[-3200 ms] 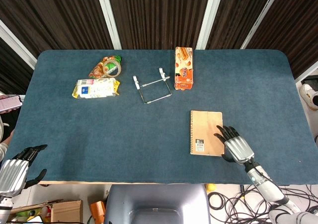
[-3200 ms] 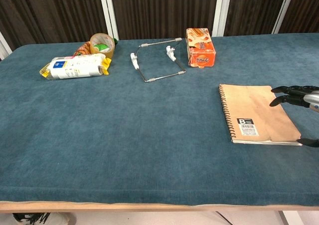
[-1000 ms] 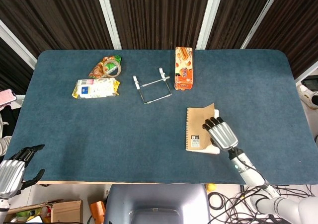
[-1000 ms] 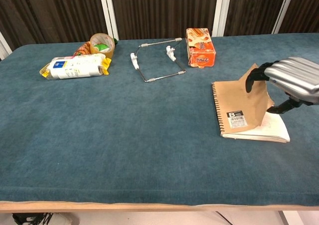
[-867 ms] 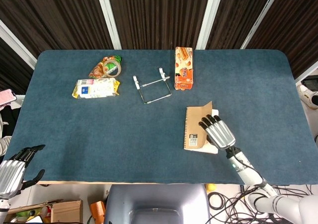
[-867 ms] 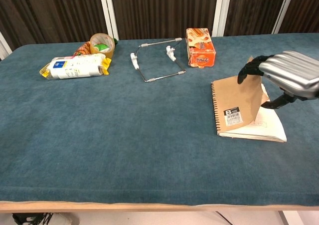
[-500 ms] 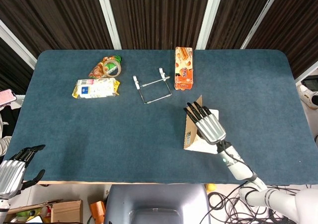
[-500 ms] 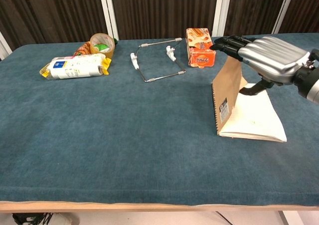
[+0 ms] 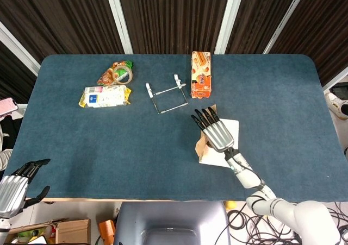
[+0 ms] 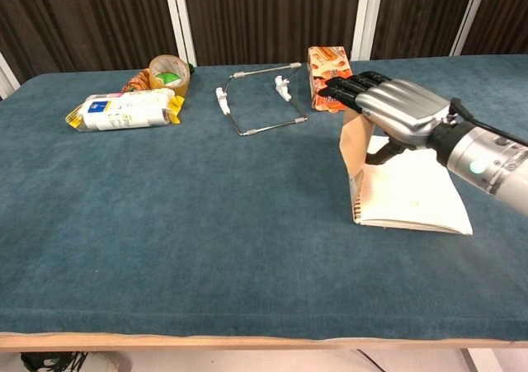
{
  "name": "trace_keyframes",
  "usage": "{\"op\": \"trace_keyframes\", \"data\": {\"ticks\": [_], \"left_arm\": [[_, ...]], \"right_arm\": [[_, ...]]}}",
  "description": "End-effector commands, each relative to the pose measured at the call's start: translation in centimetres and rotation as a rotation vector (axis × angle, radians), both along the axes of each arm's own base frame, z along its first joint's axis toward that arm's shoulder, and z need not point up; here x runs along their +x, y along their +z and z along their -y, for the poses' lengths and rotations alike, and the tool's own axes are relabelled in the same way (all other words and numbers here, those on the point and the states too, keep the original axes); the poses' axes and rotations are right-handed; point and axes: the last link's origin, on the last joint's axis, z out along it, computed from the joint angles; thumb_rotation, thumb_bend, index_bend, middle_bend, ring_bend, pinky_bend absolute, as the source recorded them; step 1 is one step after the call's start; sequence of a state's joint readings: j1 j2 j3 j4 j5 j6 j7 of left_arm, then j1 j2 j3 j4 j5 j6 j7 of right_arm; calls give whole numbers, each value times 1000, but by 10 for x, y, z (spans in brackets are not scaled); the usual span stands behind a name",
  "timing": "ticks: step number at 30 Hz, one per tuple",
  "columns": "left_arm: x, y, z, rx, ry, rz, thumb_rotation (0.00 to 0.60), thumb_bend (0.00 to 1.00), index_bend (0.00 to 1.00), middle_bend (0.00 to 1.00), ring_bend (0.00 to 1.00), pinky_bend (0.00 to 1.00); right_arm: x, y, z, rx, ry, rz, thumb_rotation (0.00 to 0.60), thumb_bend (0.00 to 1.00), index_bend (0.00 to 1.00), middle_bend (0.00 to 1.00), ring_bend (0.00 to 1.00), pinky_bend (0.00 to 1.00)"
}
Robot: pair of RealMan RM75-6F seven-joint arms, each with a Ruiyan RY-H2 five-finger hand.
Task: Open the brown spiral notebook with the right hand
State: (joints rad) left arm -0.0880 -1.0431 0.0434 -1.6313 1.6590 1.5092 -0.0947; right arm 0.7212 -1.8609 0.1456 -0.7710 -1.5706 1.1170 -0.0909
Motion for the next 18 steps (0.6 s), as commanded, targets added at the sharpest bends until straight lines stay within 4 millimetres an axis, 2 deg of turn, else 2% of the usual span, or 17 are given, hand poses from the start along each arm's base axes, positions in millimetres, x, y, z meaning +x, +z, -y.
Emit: {"op": "trace_keyframes", "data": {"ticks": [1,7,11,15,18], "left_arm": [[0,0,0,-4,-3,-1,600,323,227,287,249,473],[0,0,0,-8,-6,3,600,322,227,287,250,472],[-1,3,1,0,-5,12,600,322,227,287,249,473],[-2,5,1,8,-3,18,600,322,228,287,249,472],[-3,5,0,16,1,19,600,322,227,287,249,472]], "right_arm": [[27,-31,14,28,25,63,600,291,0,0,0,0],[45,-52,21,46,37,81,600,290,0,0,0,0],[46,-60,23,57,7,81,600,291,0,0,0,0],[39,-60,21,60,-2,74,600,290,0,0,0,0],[34,-51,19,44,22,108,600,290,0,0,0,0]]}}
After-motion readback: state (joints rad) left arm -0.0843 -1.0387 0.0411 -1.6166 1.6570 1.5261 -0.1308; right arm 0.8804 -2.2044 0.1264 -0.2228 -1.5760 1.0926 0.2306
